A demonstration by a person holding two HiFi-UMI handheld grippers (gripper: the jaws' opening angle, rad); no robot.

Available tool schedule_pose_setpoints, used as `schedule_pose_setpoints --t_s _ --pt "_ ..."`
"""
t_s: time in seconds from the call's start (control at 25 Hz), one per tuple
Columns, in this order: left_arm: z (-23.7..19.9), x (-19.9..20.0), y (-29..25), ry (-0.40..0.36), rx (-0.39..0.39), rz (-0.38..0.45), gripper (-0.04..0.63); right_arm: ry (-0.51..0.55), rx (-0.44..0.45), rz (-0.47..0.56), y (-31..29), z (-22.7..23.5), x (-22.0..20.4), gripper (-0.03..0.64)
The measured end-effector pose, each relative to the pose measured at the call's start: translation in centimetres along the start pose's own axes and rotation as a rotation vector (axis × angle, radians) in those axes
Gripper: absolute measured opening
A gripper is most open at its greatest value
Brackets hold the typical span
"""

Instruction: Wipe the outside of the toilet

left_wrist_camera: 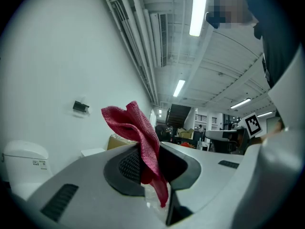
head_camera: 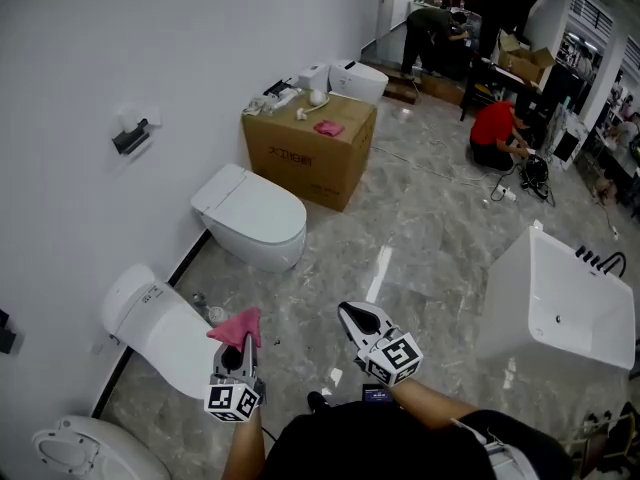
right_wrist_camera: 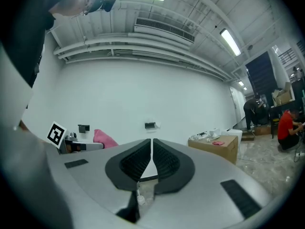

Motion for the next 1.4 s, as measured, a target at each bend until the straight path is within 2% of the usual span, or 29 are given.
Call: schedule_pose_setpoints --t_s 0.36,0.64,0.8,1.0,1.16,1.4 --pt "-6.3 0.4 -4.9 0.026 0.051 -0.006 0.081 0.052 -0.051 0.009 -7.3 1.1 0.9 0.038" --pt "-9.3 -0.1 -7.8 0.047 0.070 -0.005 0.081 0.012 -0.048 -0.003 -11.9 3.3 -0.4 0.038" --pt "-11.5 -0.3 -10.5 0.032 0.076 -0.012 0.081 -0.027 -0.016 0.012 -15.7 5.4 -1.6 0.038" --pt "-14.5 0.7 -16.0 0.011 0.092 -0.021 0.081 -0.049 0.017 0.030 -21.8 9.0 -1.3 0.038" --pt "-18.4 1.8 -21.0 0.026 0.147 -0.017 0.081 -0.060 0.070 0.018 -28.4 11.6 -0.5 0.038" --pt "-23.6 2.6 -26.4 0.012 0.247 -0.020 0.081 -0.038 0.206 -0.022 -37.8 14.0 -0.5 0.038"
Point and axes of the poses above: the fingertips, and each gripper's own axes: y backward along the fingers, z to its right, x out of its top, the point moved 3 cm from there along y, backward along the fingers, and after that the axes turned 2 degrees about z, right-handed, at the moved point
